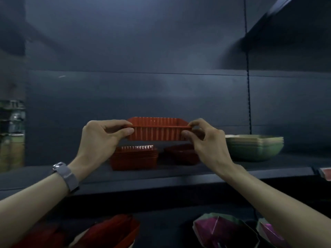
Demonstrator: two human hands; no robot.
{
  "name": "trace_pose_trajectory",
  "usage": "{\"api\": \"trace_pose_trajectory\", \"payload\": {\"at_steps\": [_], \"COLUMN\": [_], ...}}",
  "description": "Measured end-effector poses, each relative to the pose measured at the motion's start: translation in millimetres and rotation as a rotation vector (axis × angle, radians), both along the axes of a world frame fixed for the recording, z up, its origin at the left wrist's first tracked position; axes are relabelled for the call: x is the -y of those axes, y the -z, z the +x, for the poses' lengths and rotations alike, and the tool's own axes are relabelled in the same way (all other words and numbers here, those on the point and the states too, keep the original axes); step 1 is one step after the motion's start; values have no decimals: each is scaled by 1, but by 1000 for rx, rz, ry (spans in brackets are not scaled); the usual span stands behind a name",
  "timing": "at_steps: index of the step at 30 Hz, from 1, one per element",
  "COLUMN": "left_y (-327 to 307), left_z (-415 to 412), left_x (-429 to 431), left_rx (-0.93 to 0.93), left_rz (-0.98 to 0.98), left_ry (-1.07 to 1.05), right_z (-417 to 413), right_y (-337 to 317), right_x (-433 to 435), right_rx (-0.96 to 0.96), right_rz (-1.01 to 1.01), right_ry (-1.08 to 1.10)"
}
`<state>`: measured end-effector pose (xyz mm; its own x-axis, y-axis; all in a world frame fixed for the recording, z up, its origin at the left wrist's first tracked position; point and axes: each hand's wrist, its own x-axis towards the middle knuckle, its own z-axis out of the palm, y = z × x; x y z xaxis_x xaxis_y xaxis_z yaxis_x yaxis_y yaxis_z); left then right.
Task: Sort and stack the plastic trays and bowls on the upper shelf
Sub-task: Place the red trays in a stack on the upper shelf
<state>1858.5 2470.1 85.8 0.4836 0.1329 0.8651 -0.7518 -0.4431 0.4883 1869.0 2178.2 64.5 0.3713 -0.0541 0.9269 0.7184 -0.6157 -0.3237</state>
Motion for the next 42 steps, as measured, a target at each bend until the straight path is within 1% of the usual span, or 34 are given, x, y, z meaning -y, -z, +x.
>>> {"api": "trace_pose_trajectory", "payload": {"at_steps": [4,9,14,21,25,30,33,35,38,42], "left_y": [-6,3,16,26,30,34,41,44,47,52], "left_z": [29,61,91,123,136,146,146,146,143,145], "left_x": [-25,-49,-70,-73,-72,-73,-78,-83,-86,-87], "left_rx": [-9,-77,-169,-238,-256,-295,-328,-368,-473,-552], "left_rz": [-4,-7,18,63,72,187,198,178,31,-85], "left_ry": [-70,-130,-194,-267,-307,-357,-341,-318,-174,-118], "right_z": [45,86,117,142,153,160,163,162,160,155], "right_y": [-10,-12,-1,4,9,12,19,17,13,17], "right_x": [-29,-60,-81,-91,-95,-98,-96,-94,-94,-93], "right_rx": [-44,-137,-181,-248,-261,-341,-359,-385,-419,-460], "right_rz": [-14,-54,-174,-234,-271,-275,-248,-230,-219,-188], "right_ry": [-37,-44,35,94,163,172,150,128,143,147]}}
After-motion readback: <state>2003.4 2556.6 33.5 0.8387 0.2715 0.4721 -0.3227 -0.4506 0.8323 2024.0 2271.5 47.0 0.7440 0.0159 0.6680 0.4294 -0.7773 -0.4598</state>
